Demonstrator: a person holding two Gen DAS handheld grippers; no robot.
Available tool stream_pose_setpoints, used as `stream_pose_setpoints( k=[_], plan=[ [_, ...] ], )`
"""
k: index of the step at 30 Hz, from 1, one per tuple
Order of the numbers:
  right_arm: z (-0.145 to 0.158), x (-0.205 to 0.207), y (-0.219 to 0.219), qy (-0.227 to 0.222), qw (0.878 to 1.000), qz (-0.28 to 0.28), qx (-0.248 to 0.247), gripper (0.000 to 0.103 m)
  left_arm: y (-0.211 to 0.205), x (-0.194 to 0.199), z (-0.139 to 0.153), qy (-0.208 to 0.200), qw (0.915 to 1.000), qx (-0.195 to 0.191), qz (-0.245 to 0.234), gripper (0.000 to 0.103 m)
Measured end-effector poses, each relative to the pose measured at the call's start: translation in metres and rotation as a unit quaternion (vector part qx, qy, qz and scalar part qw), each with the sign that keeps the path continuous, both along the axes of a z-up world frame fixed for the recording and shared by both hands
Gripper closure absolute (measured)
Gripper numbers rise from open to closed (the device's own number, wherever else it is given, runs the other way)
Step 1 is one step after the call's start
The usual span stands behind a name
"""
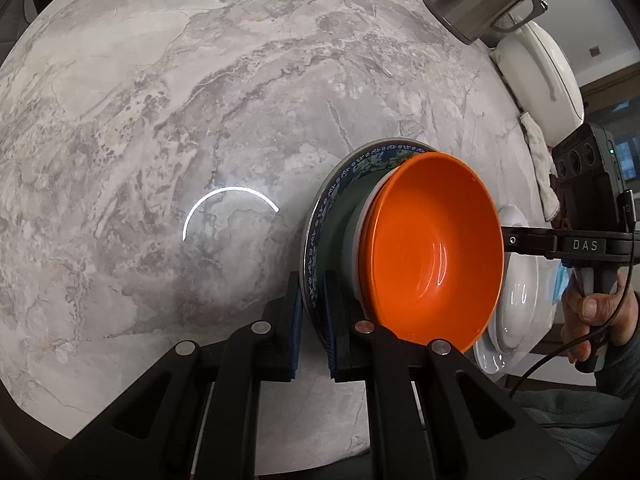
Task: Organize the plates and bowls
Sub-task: 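Lift the nested bowls with both grippers and carry them over the plate stack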
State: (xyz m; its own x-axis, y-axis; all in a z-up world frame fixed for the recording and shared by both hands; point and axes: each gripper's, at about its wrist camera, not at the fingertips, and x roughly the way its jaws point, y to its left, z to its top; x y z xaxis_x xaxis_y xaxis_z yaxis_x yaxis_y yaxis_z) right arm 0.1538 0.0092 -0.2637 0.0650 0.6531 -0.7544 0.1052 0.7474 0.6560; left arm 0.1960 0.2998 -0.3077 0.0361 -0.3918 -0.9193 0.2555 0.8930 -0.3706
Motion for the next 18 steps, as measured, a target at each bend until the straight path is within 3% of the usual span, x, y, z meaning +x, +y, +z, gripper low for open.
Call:
stream_pose_setpoints(
  k=[10,18],
  plan=[
    [0.004,0.002,-0.002,0.000,1.000,-0.008,0.006,0.094,0.001,0.004,0.006,-0.004,1.0000,-0.002,0.001,0.095],
    [0.020,0.003,-0.008,-0.008,1.000,-0.019,0.010,0.094,-0.004,0.005,0.032,-0.014,0.9999,-0.006,-0.006,0.095]
  ],
)
